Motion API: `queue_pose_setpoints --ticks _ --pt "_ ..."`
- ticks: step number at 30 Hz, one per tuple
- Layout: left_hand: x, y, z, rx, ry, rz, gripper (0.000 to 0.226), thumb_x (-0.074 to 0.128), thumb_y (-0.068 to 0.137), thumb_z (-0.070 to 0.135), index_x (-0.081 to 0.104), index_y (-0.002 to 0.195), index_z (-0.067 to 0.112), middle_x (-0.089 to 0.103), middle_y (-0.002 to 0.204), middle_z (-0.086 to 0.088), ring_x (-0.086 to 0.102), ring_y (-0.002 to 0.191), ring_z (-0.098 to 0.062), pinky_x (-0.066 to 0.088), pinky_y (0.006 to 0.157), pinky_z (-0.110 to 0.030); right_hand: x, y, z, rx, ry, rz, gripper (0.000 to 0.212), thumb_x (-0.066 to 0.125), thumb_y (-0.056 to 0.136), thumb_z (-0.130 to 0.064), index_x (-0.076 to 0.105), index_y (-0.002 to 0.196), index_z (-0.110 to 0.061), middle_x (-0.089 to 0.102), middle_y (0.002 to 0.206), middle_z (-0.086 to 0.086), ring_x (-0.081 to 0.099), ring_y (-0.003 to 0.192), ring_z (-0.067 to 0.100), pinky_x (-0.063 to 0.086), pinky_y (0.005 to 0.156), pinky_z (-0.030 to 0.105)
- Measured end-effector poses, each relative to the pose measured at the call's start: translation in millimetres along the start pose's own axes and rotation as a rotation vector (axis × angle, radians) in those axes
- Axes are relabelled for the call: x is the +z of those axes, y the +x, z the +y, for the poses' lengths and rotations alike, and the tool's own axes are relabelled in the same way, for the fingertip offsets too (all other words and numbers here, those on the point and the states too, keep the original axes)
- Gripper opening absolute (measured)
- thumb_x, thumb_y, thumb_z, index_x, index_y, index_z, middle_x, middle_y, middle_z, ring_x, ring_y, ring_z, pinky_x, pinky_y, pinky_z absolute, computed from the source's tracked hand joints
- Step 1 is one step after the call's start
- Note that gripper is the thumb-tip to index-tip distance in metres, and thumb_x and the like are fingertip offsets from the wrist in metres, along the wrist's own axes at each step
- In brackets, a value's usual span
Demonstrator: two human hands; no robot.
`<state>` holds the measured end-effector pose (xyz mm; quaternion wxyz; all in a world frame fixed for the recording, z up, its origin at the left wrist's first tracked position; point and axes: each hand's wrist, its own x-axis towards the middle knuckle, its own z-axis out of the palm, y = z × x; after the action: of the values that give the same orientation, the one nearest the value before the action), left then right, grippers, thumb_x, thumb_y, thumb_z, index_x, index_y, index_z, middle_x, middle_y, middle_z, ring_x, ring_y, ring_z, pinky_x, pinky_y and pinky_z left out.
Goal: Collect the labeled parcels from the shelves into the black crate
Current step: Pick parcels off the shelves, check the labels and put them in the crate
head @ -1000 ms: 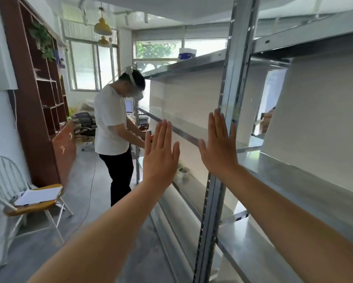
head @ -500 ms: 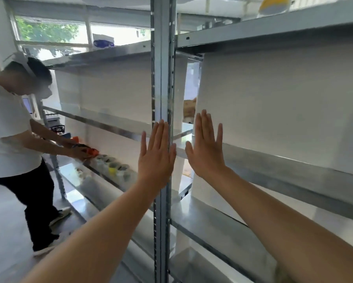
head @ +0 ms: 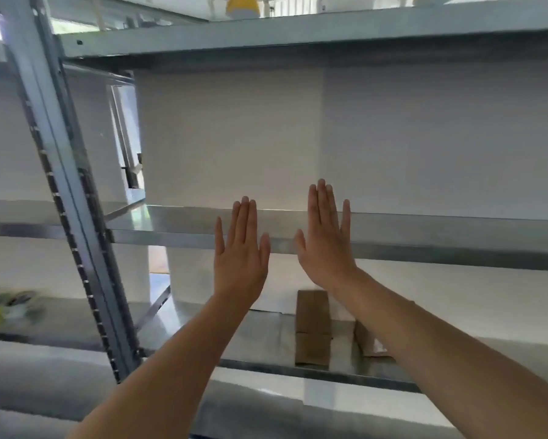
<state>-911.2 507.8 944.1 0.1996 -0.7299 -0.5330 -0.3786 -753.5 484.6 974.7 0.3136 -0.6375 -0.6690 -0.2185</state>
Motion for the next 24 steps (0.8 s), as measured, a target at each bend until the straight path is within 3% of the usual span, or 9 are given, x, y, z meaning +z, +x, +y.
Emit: queue_pose_setpoints --ticks 5,10,18,24 --pt "27.9 -5.8 109.0 0.122 -0.028 -0.102 0.059 0.013 0.106 0.034 -0.005 0.157 0.011 -0.008 0.165 -0.004 -0.01 0.152 -0.016 -0.005 0.124 -0.045 -52.9 -48.4 114.9 0.115 -0.17 -0.049 0.074 0.031 0.104 -0.035 -0.012 0.155 -0.005 -0.021 0.163 0.011 -0.019 0.151 0.023 -0.007 0.122 0.05" --pt "36.5 -18.9 239.0 0.29 -0.137 -0.127 0.06 0.015 0.105 0.034 -0.004 0.157 0.011 -0.006 0.165 -0.004 -0.008 0.152 -0.017 -0.004 0.124 -0.045 -116.2 -101.5 226.0 0.281 -0.293 -0.065 0.074 0.031 0.104 -0.037 -0.011 0.155 -0.004 -0.018 0.163 0.013 -0.017 0.151 0.026 -0.008 0.122 0.051" --pt "58.6 -81.7 445.1 0.506 -0.334 -0.242 0.062 -0.004 0.102 0.041 -0.006 0.157 0.012 -0.006 0.166 -0.003 -0.008 0.152 -0.017 -0.004 0.124 -0.045 -216.3 -222.0 374.0 0.52 -0.475 -0.099 0.077 0.034 0.103 -0.037 -0.009 0.155 -0.002 -0.014 0.164 0.014 -0.014 0.152 0.027 -0.007 0.122 0.051" --pt "61.8 -164.7 582.4 0.605 -0.547 -0.352 0.058 0.021 0.107 0.037 0.007 0.157 0.012 0.005 0.166 -0.003 -0.001 0.152 -0.016 -0.001 0.124 -0.045 -292.3 -328.8 455.2 0.787 -0.656 -0.189 0.077 0.032 0.102 -0.038 -0.012 0.154 -0.001 -0.016 0.163 0.015 -0.015 0.151 0.027 -0.014 0.118 0.048"
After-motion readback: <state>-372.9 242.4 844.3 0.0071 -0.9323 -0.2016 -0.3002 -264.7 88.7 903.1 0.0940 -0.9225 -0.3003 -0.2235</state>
